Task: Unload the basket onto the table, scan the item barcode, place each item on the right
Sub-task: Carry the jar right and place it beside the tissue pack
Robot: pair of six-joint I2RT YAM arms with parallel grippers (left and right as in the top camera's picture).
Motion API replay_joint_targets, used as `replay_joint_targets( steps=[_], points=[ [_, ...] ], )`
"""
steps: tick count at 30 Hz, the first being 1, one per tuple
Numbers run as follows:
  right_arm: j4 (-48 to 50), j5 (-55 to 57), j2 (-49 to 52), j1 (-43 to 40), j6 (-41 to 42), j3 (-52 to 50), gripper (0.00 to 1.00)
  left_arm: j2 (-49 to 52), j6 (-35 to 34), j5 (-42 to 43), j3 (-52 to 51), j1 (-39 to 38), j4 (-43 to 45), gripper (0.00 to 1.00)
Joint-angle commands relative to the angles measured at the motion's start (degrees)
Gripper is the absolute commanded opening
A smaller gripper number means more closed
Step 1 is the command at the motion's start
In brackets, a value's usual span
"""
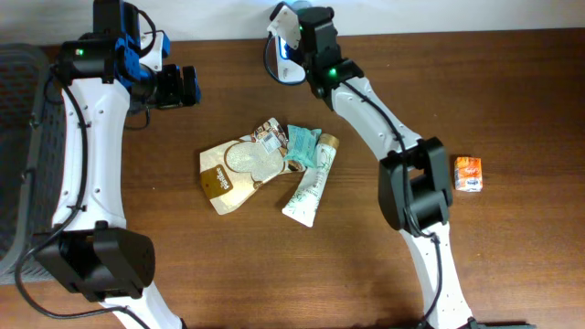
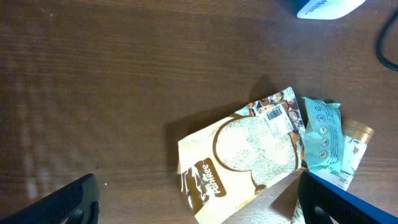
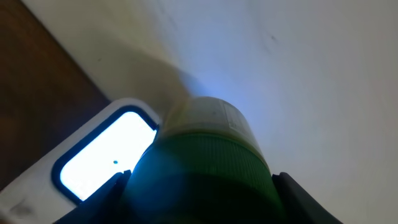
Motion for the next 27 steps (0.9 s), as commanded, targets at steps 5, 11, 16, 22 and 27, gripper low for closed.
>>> replay_joint_targets(
  steps=[5,11,16,22,27],
  points=[
    [-15.0,-1.3,-19.5,-0.1,17.1,1.3,0.5,0.1,1.1,0.6,0.1,0.2,-0.1,0.99],
    [-39.4,-5.1,-26.9,-2.1,29.6,1.3,0.49,0.1,1.1,0.6,0.1,0.2,-0.1,0.99],
    [-58.9,-5.5,-26.4,-6.6,42.7,1.2,0.49,0.1,1.1,0.6,0.1,0.2,-0.1,0.99],
    [-68.1,-10.6,-24.9,-15.8,47.8,-5.2,0.44,0.1,1.1,0.6,0.1,0.2,-0.1,0.99],
    [-65.4,-10.9,-24.7,-25.1,49.9,-15.1,0.43,0.1,1.1,0.6,0.1,0.2,-0.1,0.99]
  ],
)
